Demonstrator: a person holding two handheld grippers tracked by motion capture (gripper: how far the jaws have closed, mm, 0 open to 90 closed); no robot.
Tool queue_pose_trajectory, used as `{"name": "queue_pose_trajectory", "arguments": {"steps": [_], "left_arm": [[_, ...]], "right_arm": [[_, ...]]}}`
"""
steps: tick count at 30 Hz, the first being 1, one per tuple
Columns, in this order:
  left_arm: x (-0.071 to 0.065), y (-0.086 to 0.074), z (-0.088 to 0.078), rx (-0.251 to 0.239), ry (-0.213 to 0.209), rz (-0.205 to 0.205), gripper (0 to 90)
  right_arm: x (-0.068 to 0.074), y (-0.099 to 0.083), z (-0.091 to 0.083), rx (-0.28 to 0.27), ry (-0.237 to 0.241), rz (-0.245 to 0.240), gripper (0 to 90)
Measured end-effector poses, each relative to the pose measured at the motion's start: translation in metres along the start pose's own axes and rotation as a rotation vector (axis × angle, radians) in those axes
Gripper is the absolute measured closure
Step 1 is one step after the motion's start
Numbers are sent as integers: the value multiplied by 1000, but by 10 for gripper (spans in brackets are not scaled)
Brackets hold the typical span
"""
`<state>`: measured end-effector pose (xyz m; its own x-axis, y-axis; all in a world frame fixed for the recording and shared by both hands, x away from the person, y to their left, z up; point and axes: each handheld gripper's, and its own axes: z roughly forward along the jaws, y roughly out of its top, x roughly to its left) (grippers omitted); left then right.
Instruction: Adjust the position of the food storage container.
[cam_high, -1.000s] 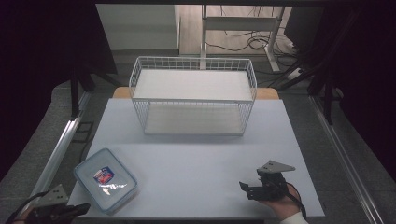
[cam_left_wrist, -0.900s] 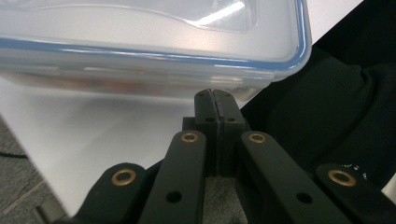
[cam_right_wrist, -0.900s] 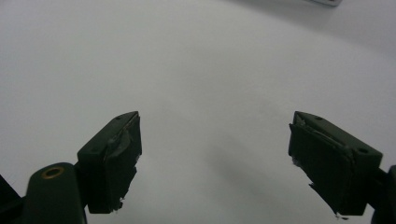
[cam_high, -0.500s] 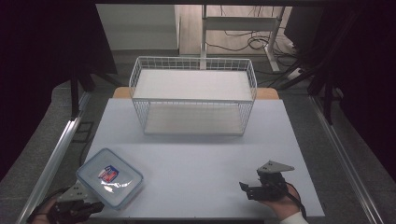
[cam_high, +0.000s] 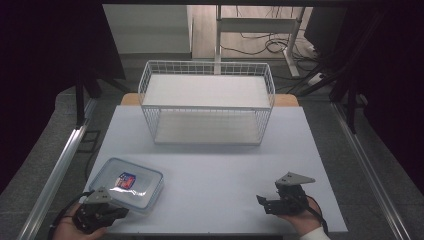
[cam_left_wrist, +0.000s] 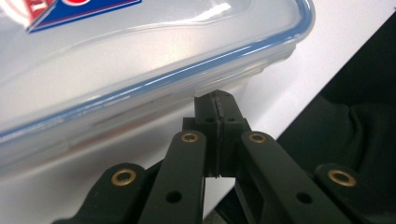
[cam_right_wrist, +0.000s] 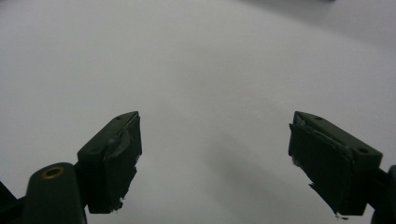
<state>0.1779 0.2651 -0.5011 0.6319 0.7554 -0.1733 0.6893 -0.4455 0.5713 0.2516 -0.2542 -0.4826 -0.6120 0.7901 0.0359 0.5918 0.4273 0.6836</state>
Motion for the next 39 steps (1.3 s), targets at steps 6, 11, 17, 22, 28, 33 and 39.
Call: {"name": "queue_pose_trajectory", "arguments": {"steps": [6, 11, 17, 22, 28, 33, 39], "left_arm": [[-5, 21, 15, 33, -16, 36, 900], [-8, 34, 24, 47, -17, 53, 900], [-9, 43, 31, 48, -20, 55, 900], [-10, 50, 36, 46, -18, 57, 900], [-12, 48, 30, 31, -22, 59, 900], [7, 31, -8, -54, 16, -24, 900], [39, 20, -49, -139, 92, -112, 900]], "right_arm": [[-1, 0, 0, 0, 1, 0, 175], [-1, 0, -1, -11, 8, -14, 176], [1, 1, -3, -29, 20, -32, 178], [1, 1, -3, -23, 20, -36, 178], [1, 1, -3, -26, 17, -35, 179], [1, 1, -3, -25, 16, -34, 180], [2, 1, -2, -19, 11, -35, 181]]}}
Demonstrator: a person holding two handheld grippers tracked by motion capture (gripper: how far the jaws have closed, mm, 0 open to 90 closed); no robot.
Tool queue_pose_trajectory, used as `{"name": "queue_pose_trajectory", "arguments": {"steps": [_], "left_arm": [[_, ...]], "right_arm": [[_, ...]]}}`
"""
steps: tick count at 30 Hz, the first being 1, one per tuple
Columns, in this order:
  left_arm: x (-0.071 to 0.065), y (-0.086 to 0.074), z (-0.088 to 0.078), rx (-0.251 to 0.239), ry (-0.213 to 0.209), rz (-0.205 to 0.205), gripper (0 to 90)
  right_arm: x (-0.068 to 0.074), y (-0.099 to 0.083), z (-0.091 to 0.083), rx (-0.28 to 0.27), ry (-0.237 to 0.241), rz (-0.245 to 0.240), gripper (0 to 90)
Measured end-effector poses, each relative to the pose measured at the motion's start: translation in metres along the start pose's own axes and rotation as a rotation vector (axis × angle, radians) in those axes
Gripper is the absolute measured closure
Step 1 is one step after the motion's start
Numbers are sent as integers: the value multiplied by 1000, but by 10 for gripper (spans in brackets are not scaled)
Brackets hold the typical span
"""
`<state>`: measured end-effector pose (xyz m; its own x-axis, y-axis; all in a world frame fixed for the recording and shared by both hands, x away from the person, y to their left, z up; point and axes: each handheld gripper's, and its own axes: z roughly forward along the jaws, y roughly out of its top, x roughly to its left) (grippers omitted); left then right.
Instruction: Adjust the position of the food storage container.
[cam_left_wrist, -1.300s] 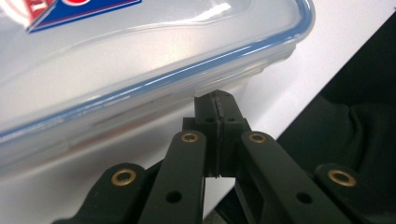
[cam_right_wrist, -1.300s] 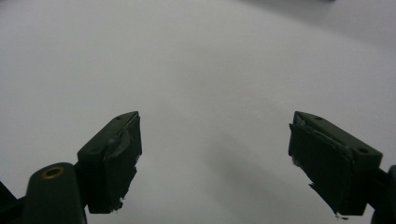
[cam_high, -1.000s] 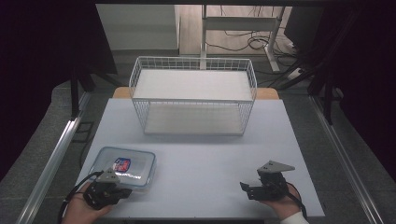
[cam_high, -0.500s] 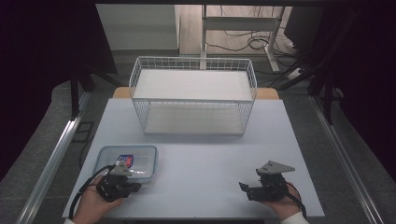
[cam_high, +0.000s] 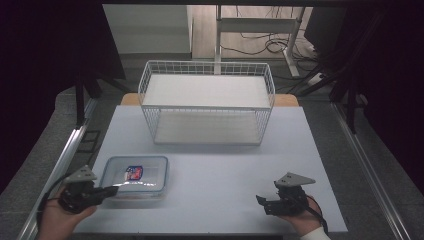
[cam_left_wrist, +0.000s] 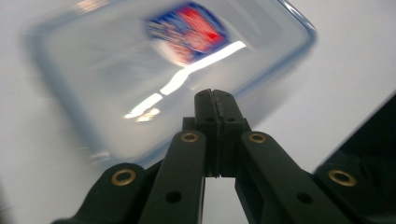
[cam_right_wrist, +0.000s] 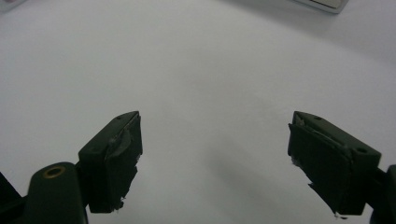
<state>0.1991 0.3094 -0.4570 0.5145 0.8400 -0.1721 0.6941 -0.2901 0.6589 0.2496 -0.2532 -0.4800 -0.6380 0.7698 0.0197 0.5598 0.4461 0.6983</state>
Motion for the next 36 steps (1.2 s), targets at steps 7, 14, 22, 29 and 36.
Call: {"name": "queue_pose_trajectory", "arguments": {"steps": [7, 14, 22, 29, 36], "left_arm": [[32, 5, -8, 18, 101, -44, 900], [73, 0, 12, 82, 141, -136, 900], [70, 3, 33, 151, 141, -118, 900], [69, 7, 38, 170, 140, -133, 900], [49, 16, 56, 188, 105, -120, 900]], "right_arm": [[-1, -1, 2, 6, -4, 3, 182], [-3, -1, 2, 11, -13, 12, 183], [-2, -1, 3, 9, -9, 7, 184], [-2, -1, 2, 8, -11, 9, 183], [-1, -1, 2, 8, -11, 9, 183]]}}
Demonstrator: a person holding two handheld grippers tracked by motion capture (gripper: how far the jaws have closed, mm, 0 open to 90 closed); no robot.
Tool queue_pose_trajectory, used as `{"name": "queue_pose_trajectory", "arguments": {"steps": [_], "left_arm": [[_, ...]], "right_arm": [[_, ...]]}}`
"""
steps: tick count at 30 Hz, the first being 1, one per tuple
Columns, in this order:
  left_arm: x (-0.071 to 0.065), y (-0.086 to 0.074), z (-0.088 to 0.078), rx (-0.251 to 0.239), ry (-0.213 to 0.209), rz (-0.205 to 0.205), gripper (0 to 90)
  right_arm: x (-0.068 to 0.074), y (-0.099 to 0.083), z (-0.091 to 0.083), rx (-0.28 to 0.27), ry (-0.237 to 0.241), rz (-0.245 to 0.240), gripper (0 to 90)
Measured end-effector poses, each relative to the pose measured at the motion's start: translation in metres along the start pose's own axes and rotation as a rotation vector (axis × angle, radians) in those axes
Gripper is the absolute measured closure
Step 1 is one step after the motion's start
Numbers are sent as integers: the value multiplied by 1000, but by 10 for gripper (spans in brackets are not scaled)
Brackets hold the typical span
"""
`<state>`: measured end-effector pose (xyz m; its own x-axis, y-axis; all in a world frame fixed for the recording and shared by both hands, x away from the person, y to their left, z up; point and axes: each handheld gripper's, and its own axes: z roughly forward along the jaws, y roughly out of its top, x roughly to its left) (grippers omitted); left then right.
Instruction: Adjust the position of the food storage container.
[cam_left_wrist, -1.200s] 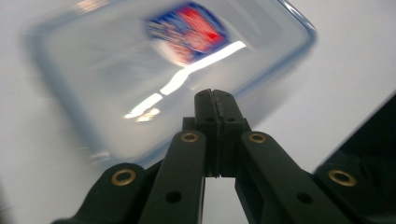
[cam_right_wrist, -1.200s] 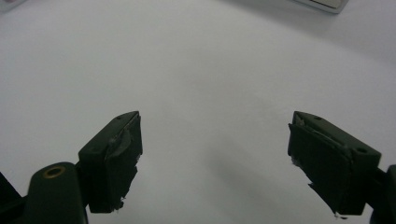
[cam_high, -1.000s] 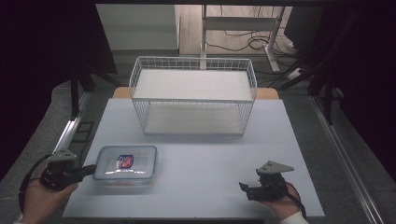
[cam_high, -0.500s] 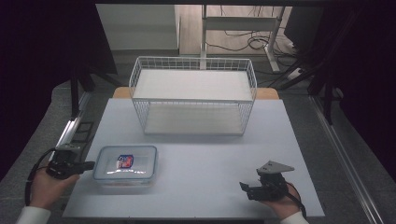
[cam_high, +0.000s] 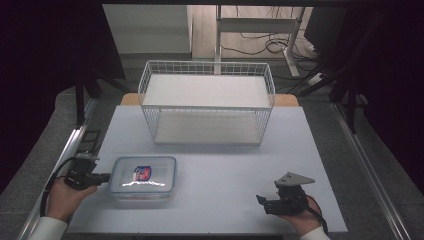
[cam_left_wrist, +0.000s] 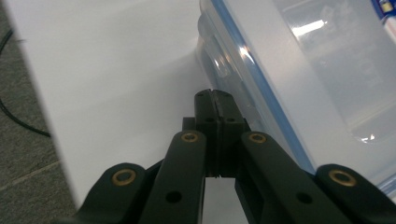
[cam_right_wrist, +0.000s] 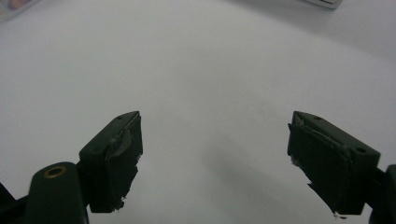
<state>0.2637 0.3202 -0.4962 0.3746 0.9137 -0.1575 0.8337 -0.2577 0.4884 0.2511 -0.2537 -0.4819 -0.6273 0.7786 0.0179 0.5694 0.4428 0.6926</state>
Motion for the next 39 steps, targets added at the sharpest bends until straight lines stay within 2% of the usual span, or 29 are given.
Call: {"name": "queue_pose_trajectory", "arguments": {"steps": [4, 6, 7, 8, 10, 11, 13, 19, 24, 28, 29, 30, 31, 32, 39], "left_arm": [[-15, 7, 7, 8, -25, 22, 900], [-29, 15, 15, 15, -50, 44, 900], [-29, 15, 15, 15, -50, 44, 900], [-40, 20, 21, 17, -59, 57, 900], [-50, 24, 25, 18, -76, 71, 900], [-50, 24, 25, 18, -76, 71, 900], [-63, 30, 30, 15, -104, 85, 900], [-79, 40, 38, 18, -132, 105, 900], [-88, 45, 43, 13, -138, 108, 900], [-103, 53, 50, 17, -166, 126, 900], [-103, 53, 50, 17, -166, 126, 900], [-109, 56, 53, 19, -195, 125, 900], [-109, 56, 53, 19, -195, 125, 900], [-116, 59, 56, 19, -212, 132, 900], [-134, 70, 65, 15, -230, 148, 900]], "right_arm": [[-1, 0, 0, 2, -2, 4, 183], [-1, 0, 0, 3, -4, 5, 183], [-1, 0, 0, 3, -4, 5, 183], [-1, 0, -1, 1, -5, 5, 183], [-1, 0, -1, 0, -5, 6, 183], [-1, 0, -1, 0, -5, 6, 183], [-1, 0, -1, 0, -6, 5, 183], [-2, 0, -1, 2, -6, 7, 183], [-2, -1, -1, 6, -7, 5, 184], [-1, 0, 0, 7, -6, 3, 183], [-1, 0, 0, 7, -6, 3, 183], [-2, 0, -1, 6, -8, 5, 183], [-2, -1, -1, 6, -6, 4, 183], [-2, -1, -1, 3, -2, 2, 183], [-1, -1, 0, 2, 1, -6, 183]]}}
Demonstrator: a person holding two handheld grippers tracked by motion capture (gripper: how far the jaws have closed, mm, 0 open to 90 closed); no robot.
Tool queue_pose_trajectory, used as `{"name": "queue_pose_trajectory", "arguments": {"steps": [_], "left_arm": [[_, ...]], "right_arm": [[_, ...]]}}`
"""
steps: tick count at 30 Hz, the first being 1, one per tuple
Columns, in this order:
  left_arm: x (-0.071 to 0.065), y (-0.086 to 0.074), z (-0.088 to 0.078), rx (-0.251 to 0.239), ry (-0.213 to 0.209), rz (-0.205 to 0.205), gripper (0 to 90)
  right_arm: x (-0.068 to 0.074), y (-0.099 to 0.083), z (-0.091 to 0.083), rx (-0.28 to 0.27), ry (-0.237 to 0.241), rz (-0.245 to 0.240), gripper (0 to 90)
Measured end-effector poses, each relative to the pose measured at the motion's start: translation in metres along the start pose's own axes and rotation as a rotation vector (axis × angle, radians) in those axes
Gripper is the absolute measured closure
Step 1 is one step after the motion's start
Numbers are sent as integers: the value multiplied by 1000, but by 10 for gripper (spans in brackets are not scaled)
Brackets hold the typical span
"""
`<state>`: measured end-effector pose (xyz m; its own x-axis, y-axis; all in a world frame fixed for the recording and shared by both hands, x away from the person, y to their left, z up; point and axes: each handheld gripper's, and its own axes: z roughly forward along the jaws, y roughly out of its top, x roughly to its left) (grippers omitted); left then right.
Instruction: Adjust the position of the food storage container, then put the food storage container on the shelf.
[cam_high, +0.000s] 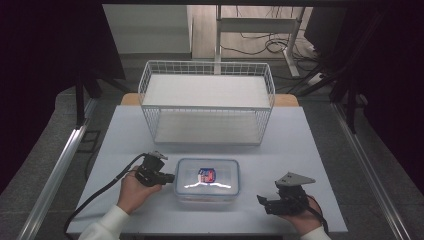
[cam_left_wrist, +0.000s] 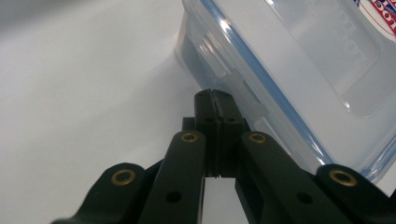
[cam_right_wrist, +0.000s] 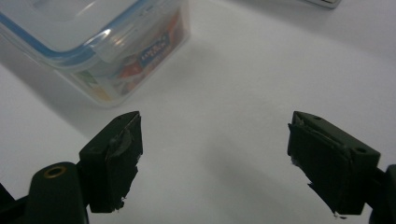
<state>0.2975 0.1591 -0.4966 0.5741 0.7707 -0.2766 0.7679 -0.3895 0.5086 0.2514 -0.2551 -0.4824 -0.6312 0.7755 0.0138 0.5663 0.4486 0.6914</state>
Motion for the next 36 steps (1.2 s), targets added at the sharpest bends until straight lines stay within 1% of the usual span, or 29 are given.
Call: {"name": "queue_pose_trajectory", "arguments": {"steps": [1, 4, 5, 6, 8, 11, 12, 13, 14, 15, 16, 17, 18, 19, 20, 21, 22, 23, 25, 28, 29, 31, 32, 33, 34, 36], "left_arm": [[-2, 2, 2, -5, -5, 0, 900], [-1, 2, 2, -14, -5, 2, 900], [0, 0, -2, -25, 15, 7, 900], [0, -2, -6, -37, 26, 6, 900], [3, -5, -14, -65, 25, -4, 900], [6, -10, -28, -129, 28, -10, 894], [6, -10, -28, -129, 28, -10, 884], [6, -12, -35, -185, 34, -8, 867], [6, -12, -35, -185, 34, -8, 839], [4, -13, -41, -225, 56, -13, 782], [4, -13, -41, -225, 56, -13, 682], [3, -14, -43, -238, 76, -30, 579], [3, -14, -44, -240, 74, -47, 489], [2, -15, -46, -232, 62, -66, 402], [2, -15, -46, -232, 62, -66, 350], [1, -18, -50, -255, 55, -66, 331], [1, -18, -50, -255, 55, -66, 312], [-1, -22, -53, -262, 27, -60, 296], [-2, -25, -55, -267, 29, -55, 281], [-3, -27, -57, -269, 17, -56, 271], [-4, -27, -57, -262, 11, -62, 265], [-4, -27, -57, -255, -9, -68, 239], [-4, -27, -57, -255, -9, -68, 225], [-4, -26, -55, -255, -27, -74, 216], [-4, -26, -55, -255, -27, -74, 206], [-2, -23, -50, -245, -40, -85, 193]], "right_arm": [[0, 0, 0, 0, 0, 0, 183], [0, 0, 0, -1, -1, -4, 183], [1, 0, -1, -24, 8, -19, 183], [1, 1, -2, -36, 15, -27, 183], [1, 1, -4, -64, 29, -35, 183], [-2, 2, -4, -82, 36, -37, 183], [-2, 2, -4, -82, 36, -37, 183], [-4, 2, -3, -87, 35, -32, 183], [-4, 2, -3, -86, 36, -30, 183], [-5, 2, -2, -88, 36, -28, 183], [-6, 2, -2, -87, 36, -28, 183], [-6, 2, -2, -85, 38, -25, 183], [-6, 2, -1, -86, 40, -24, 183], [-7, 2, -1, -85, 43, -24, 183], [-7, 2, -1, -85, 46, -24, 183], [-7, 1, -1, -88, 46, -24, 183], [-7, 1, -1, -88, 46, -24, 183], [-7, 0, -1, -83, 46, -23, 183], [-8, 3, -2, -92, 42, -23, 183], [-8, 5, -3, -105, 53, -17, 183], [-8, 3, -1, -102, 66, -5, 183], [-7, 2, -3, -113, 83, 10, 183], [-7, 2, -3, -113, 83, 10, 183], [-6, 4, -6, -132, 89, 13, 181], [-6, 5, -7, -139, 95, 10, 176], [-6, 7, -5, -140, 112, 2, 166]]}}
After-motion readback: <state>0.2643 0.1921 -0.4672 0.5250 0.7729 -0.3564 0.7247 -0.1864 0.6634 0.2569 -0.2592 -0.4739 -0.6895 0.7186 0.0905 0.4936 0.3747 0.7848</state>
